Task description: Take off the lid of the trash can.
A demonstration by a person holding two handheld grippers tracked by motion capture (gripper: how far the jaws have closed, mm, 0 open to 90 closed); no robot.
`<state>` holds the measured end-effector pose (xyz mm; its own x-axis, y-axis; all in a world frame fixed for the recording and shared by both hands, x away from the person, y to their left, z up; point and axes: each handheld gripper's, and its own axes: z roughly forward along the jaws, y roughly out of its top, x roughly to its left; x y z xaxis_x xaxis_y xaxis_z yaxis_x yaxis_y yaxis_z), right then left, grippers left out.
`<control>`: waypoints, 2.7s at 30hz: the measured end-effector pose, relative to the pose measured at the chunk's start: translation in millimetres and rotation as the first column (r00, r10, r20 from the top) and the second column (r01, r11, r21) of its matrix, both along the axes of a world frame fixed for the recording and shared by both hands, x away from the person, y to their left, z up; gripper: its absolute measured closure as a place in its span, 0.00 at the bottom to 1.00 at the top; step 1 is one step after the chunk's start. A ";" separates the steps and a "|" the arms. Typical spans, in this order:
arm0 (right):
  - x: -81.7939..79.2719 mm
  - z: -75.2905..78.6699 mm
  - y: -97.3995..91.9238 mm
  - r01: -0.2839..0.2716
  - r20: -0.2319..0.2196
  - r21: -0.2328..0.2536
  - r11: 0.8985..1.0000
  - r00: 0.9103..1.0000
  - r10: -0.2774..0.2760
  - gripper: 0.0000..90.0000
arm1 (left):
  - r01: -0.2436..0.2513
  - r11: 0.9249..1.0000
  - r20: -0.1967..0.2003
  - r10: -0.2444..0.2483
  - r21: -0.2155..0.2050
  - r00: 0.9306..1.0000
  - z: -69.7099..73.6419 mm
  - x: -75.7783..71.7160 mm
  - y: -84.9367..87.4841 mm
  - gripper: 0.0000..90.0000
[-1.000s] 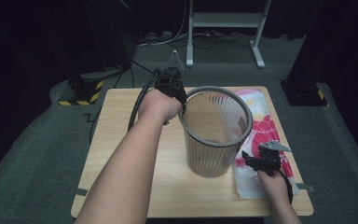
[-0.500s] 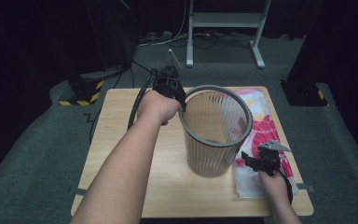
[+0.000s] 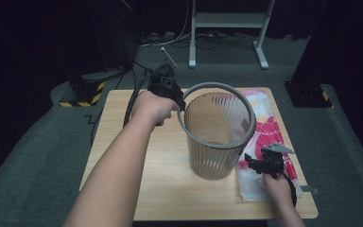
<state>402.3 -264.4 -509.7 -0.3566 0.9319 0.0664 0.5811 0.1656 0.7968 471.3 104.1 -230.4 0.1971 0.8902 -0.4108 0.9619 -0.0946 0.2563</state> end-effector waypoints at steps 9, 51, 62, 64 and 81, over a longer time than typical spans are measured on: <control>-0.1 -0.1 0.2 -0.008 -0.003 0.003 1.000 1.000 0.008 0.25 | -0.013 1.000 -0.003 0.013 -0.016 1.000 0.6 -2.0 13.8 0.92; -0.5 -3.5 5.4 -0.041 -0.025 -0.007 0.999 0.999 0.041 0.25 | -0.152 0.987 -0.020 0.151 -0.051 0.988 -11.1 -20.6 134.7 0.92; -0.6 -4.3 6.9 -0.042 -0.025 -0.011 0.999 0.999 0.042 0.25 | -0.186 0.982 -0.011 0.185 -0.044 0.983 -11.0 -30.3 160.3 0.92; -0.8 -4.3 7.2 -0.045 -0.028 -0.013 0.999 0.999 0.044 0.25 | -0.187 0.981 -0.014 0.187 -0.041 0.982 -11.3 -31.4 163.3 0.92; -0.9 -4.2 7.2 -0.046 -0.025 -0.019 0.999 0.999 0.046 0.25 | -0.221 0.974 0.002 0.221 -0.056 0.975 -32.3 -38.8 192.6 0.92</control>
